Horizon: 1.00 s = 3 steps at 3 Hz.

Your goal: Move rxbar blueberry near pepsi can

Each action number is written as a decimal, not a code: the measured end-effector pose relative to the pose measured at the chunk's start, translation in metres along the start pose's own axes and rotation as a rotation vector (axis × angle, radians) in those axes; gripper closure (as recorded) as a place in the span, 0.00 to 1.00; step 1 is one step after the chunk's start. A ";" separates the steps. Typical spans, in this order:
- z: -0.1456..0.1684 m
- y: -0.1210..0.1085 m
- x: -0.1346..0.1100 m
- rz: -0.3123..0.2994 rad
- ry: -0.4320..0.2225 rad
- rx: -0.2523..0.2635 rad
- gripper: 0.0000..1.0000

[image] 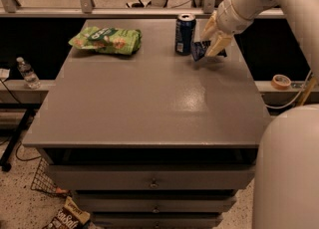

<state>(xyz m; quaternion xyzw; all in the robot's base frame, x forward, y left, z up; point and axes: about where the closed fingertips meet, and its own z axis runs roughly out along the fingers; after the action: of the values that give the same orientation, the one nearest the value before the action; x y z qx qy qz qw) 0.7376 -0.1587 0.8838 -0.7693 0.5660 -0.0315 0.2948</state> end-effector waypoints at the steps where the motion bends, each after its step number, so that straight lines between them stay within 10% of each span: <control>1: 0.004 0.002 -0.001 0.000 -0.002 -0.006 0.67; 3: 0.012 0.003 -0.002 -0.001 -0.007 -0.016 0.14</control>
Offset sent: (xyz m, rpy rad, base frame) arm -0.0005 0.0009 -0.0017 -0.0010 0.0030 0.0010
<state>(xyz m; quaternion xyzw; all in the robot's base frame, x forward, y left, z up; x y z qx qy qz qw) 0.7393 -0.1520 0.8732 -0.7719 0.5648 -0.0245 0.2909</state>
